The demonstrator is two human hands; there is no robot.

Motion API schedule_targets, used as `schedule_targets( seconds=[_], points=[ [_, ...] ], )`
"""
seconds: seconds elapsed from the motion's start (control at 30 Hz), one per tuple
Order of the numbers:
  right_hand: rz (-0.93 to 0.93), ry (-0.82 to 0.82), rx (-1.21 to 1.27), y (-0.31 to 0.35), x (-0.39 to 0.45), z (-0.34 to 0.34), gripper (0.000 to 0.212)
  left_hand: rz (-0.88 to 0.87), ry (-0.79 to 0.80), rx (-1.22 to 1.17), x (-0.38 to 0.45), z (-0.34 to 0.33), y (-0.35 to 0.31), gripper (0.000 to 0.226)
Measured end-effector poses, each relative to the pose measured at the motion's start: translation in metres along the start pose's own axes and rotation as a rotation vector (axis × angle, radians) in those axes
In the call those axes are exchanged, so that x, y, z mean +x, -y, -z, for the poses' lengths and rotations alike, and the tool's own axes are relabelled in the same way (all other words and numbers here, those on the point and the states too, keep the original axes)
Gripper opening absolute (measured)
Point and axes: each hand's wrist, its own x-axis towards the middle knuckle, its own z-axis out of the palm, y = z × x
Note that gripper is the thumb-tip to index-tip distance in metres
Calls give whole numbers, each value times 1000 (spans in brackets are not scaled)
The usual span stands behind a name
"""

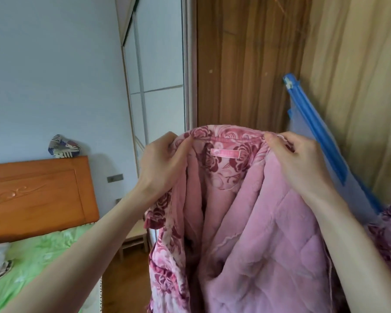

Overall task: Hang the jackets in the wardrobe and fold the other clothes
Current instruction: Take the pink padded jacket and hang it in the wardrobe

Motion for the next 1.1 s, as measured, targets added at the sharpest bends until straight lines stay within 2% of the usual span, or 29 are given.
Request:
schedule_targets(
  seconds=[0.17,0.37,0.43,0.63,0.73,0.8,0.9,1.0,1.1],
  points=[
    [-9,-31,-65,-5,17,7,49,-72,-2,-13,28,-27,11,47],
    [3,-88,-142,-5,56,18,49,-200,25,-53,77,-48,18,39],
    [8,-105,-183,-2,64,23,48,-252,82,-48,96,-55,23,31],
    [4,-178,-263,18,88,26,45,-400,325,34,147,-79,28,28],
    [2,-243,-370,33,96,29,47,-366,324,-59,159,-95,22,28],
    [1,-282,-411,41,101,36,48,-354,328,-178,165,-104,16,37],
    [-24,-330,-485,50,105,50,51,-416,414,-262,175,-113,6,54],
    [-52,-336,-571,54,105,59,47,-483,402,-280,186,-124,-5,52],
    [-64,-345,-632,61,105,67,45,-467,376,-347,194,-134,-21,48]
  ],
)
